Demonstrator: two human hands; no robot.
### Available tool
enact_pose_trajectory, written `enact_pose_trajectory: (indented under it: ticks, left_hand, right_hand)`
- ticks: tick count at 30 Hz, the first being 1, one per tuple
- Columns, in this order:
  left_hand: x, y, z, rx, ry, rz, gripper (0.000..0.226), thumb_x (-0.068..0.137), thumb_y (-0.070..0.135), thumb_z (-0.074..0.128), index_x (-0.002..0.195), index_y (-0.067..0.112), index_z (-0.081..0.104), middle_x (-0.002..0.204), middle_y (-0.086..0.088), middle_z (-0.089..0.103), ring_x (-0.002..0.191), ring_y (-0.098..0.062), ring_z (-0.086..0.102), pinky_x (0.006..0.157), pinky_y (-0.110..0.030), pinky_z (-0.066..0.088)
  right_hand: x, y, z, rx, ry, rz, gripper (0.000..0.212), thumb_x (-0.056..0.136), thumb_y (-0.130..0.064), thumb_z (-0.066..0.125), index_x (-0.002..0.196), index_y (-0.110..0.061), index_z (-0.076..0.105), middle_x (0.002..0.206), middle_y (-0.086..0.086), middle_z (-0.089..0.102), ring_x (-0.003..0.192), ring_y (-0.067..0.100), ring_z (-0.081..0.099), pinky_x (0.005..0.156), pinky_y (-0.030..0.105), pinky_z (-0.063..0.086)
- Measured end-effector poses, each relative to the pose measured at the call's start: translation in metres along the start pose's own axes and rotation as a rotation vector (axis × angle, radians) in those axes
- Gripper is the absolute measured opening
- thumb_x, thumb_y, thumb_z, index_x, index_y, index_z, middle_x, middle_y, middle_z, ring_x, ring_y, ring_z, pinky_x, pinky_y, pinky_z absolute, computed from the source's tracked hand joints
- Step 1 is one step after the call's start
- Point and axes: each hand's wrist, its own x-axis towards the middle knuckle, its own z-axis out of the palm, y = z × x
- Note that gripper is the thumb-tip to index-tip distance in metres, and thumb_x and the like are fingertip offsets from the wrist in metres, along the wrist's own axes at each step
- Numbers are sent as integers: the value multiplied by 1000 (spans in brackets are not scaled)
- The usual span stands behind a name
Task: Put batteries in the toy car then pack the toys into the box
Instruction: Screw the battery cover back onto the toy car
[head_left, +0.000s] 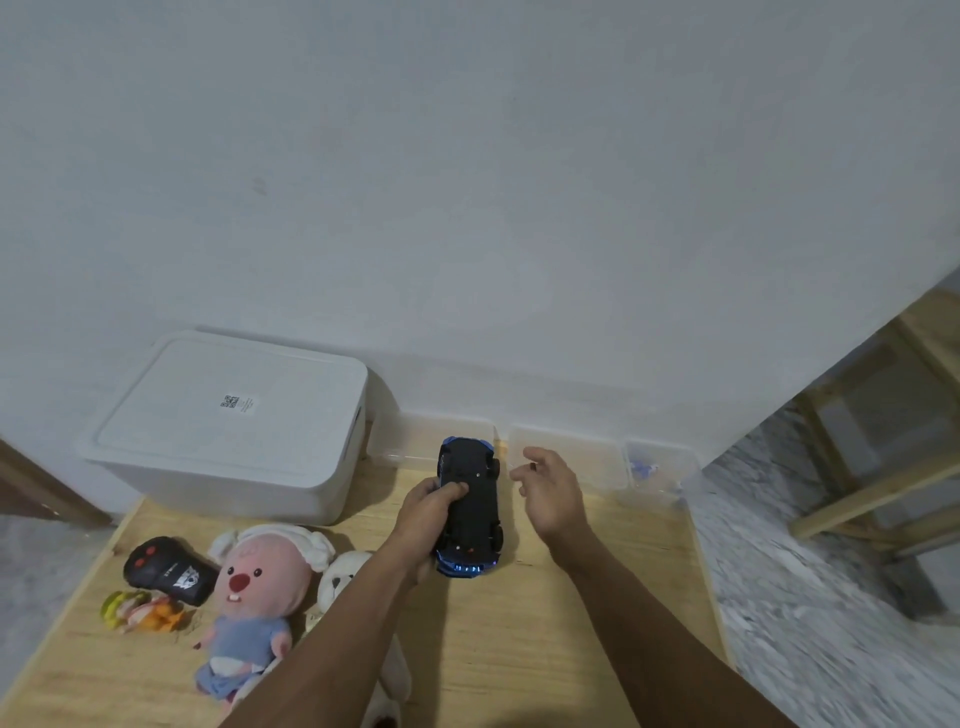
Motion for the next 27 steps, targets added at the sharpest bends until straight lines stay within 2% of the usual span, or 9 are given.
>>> enact_pose_trajectory:
  ticks: [2,4,7,9,13,16,20,27]
  left_hand:
    - [0,2,0,-3,-10,-6,26,93,23,60,112,5,59,103,-20,72,93,-39,70,78,-47,58]
    - [0,4,1,-7,-28,-9,31,93,28,61,113,4,61,102,-19,73,91,-37,71,77,-45,58]
    - [-4,9,3,-26,-63,-21,31,94,31,60,109,4,64,99,-20,74,81,-34,71,66,-38,58]
    - [-6,11,5,-28,-81,-23,32,94,32,60,109,4,64,99,-20,74,79,-34,71,65,-37,58]
    - [-7,14,8,-22,-78,-12,32,94,31,61,106,2,65,98,-20,74,76,-33,71,64,-37,58]
    - [-9,14,10,-22,-63,-16,29,95,27,59,104,-1,64,94,-21,73,70,-32,70,61,-34,58]
    - [-9,13,11,-16,-44,-17,30,96,25,58,108,-2,62,97,-24,72,70,-33,70,61,-35,58]
    - [-8,11,9,8,-18,-22,33,94,27,60,112,-1,58,95,-22,72,73,-35,71,63,-38,57]
  right_hand:
    - [2,-8,-4,215,-23,34,24,89,-6,46,113,-8,53,88,10,58,74,19,55,67,27,48]
    - [3,-17,-9,322,-4,-36,26,92,10,38,105,-5,54,82,12,57,66,20,57,59,26,49]
    - [-1,-29,-14,364,11,-123,16,96,8,44,103,-1,56,87,14,67,70,24,65,64,29,57]
    - [-4,-35,-15,371,38,-157,10,94,2,53,102,0,58,87,15,71,73,25,70,67,29,60]
    - [-7,-41,-11,386,66,-226,10,89,0,63,99,-1,64,81,15,68,75,26,72,70,32,61]
    - [-7,-42,-5,340,58,-251,12,88,0,64,98,-5,68,79,10,68,78,25,71,73,33,61]
    - [-4,-38,1,225,26,-296,13,87,0,64,97,-7,68,78,7,69,74,15,69,76,35,60]
    - [-1,-33,6,143,8,-313,16,88,-1,64,102,-6,68,79,3,70,77,20,70,78,41,60]
